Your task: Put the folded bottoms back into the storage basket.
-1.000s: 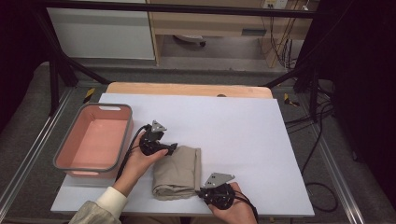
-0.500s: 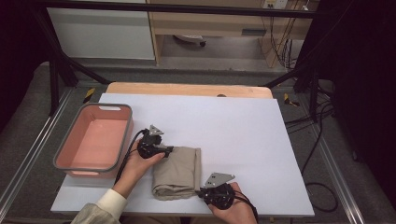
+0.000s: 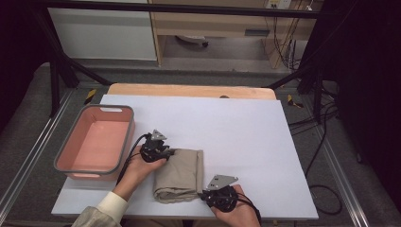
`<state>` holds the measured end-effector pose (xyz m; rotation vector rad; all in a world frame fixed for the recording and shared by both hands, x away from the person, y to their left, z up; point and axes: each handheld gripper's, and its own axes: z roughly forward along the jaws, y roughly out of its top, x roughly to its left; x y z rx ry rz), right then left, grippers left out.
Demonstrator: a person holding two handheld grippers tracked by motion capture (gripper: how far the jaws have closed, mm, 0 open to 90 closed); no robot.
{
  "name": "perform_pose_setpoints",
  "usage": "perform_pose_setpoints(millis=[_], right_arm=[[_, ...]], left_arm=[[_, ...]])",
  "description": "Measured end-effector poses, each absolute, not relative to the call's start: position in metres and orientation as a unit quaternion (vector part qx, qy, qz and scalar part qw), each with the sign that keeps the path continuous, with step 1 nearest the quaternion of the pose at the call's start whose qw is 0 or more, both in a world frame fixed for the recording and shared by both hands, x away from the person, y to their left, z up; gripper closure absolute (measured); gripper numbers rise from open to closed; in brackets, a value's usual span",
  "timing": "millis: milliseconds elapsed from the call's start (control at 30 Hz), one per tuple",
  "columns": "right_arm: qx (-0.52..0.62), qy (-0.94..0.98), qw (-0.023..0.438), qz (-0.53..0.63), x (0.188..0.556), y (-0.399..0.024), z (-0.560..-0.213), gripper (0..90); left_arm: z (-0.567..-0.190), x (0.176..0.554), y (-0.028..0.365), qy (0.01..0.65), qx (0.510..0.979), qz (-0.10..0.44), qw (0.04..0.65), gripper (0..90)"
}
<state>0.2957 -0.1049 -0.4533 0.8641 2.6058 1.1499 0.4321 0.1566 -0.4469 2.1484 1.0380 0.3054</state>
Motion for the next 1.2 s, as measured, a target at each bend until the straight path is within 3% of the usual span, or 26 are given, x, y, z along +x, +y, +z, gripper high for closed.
perform_pose_setpoints(millis=[33, 200, 1200], right_arm=[[0.287, 0.873, 0.082, 0.386, 0.296, -0.105, -0.453, 85.3], [0.279, 0.872, 0.08, 0.394, 0.297, -0.104, -0.449, 85.8], [0.278, 0.833, 0.062, 0.474, 0.339, -0.108, -0.391, 86.6]], left_arm=[[-0.447, 0.431, 0.156, 0.402, 0.833, 0.111, 0.364, 79.9], [-0.445, 0.429, 0.154, 0.391, 0.837, 0.122, 0.363, 86.7], [-0.352, 0.461, 0.132, 0.359, 0.843, 0.141, 0.376, 88.2]])
